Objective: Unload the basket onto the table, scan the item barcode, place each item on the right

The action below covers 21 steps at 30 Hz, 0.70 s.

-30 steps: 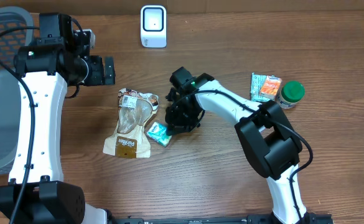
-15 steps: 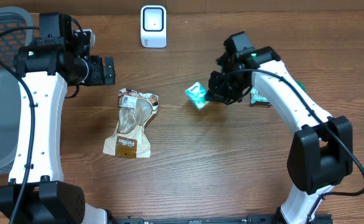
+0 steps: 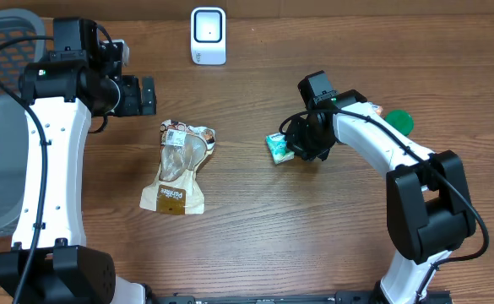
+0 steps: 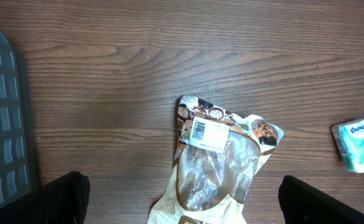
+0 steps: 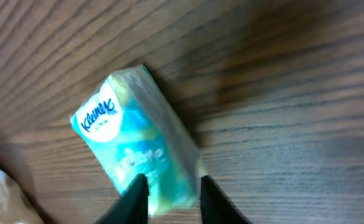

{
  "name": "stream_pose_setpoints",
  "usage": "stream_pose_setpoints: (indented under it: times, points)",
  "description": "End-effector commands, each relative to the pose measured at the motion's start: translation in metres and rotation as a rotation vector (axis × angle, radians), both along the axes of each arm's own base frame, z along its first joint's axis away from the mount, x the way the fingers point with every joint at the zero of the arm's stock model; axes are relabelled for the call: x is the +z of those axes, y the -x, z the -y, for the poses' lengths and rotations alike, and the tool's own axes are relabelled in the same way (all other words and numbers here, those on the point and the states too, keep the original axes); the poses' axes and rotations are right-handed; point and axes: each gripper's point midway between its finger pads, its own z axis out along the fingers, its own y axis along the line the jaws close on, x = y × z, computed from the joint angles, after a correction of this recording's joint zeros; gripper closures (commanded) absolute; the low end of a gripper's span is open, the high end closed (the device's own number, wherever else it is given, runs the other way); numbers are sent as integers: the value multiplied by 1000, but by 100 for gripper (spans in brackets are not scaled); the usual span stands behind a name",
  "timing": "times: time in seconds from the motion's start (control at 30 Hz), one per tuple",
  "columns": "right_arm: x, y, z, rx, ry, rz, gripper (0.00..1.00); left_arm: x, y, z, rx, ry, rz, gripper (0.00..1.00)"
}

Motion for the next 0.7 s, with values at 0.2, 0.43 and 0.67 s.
stream_pose_setpoints:
  times: [0.2,0.43,0.67]
  points:
    - [5,2,7,223,36,49,66,4,-4,0,-18,-3,17,1]
    - [21,-2,8,381,43,90,60,4,-4,0,-18,-3,17,1]
    - [21,-3,7,410,44,104,43,4,-4,0,-18,-3,17,0]
